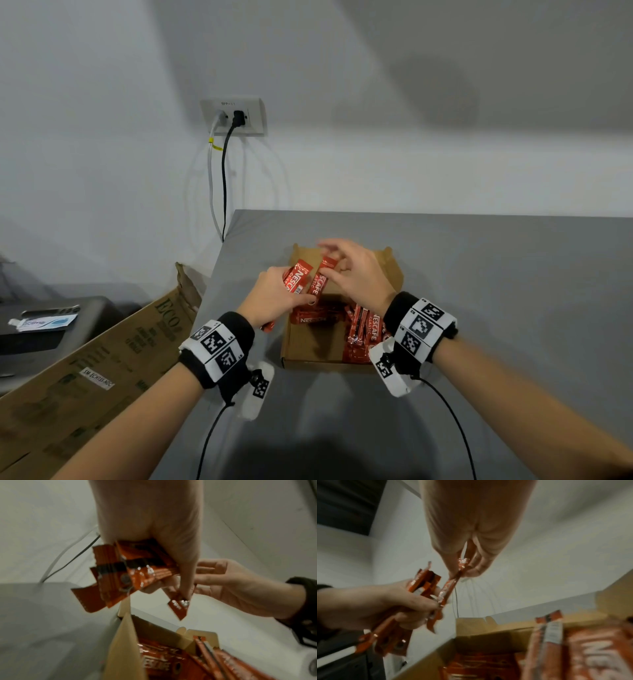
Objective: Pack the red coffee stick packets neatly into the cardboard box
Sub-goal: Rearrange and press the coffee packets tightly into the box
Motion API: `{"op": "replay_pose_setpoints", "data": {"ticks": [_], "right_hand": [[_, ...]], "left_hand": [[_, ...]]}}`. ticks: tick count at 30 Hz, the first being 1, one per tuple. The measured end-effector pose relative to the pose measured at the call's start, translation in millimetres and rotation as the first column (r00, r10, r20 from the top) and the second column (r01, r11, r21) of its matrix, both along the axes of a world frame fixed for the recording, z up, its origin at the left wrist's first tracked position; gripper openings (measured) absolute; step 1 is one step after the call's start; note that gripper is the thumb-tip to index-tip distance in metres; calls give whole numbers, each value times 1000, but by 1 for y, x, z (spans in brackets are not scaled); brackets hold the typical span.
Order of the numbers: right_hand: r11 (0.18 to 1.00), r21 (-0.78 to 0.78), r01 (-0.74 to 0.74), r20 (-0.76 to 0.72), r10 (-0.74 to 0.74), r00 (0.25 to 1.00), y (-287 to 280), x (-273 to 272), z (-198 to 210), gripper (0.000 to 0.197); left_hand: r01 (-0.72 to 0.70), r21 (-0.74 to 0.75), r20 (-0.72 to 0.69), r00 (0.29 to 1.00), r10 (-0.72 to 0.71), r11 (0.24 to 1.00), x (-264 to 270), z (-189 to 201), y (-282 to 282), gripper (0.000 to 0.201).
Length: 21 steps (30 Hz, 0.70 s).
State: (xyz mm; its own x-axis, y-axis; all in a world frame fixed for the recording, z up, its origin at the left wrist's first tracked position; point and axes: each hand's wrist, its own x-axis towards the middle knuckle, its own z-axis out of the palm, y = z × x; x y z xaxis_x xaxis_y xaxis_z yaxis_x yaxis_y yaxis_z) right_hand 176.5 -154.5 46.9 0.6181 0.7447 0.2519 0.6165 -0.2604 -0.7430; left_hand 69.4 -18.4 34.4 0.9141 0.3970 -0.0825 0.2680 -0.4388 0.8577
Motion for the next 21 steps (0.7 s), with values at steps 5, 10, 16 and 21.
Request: {"op": "replay_pose_setpoints", "data": {"ticks": [5, 10, 16, 21], "right_hand": [[991, -70, 111, -75, -116, 990, 6, -12, -1, 44], [990, -136, 35, 33, -31, 999, 7, -10, -10, 18], [881, -438, -178, -56, 171, 984, -4, -8, -23, 22], [823, -541, -172, 33, 226, 974, 6, -15, -28, 16]], "left_hand": [[-170, -150, 157, 969, 193, 974, 8, -1, -6, 13], [-106, -82, 101, 988, 114, 991, 5, -4, -9, 17], [-315, 90, 86, 948, 307, 945, -2, -9, 20, 17], [-170, 173, 59, 985, 162, 970, -5, -12, 11, 13]]}}
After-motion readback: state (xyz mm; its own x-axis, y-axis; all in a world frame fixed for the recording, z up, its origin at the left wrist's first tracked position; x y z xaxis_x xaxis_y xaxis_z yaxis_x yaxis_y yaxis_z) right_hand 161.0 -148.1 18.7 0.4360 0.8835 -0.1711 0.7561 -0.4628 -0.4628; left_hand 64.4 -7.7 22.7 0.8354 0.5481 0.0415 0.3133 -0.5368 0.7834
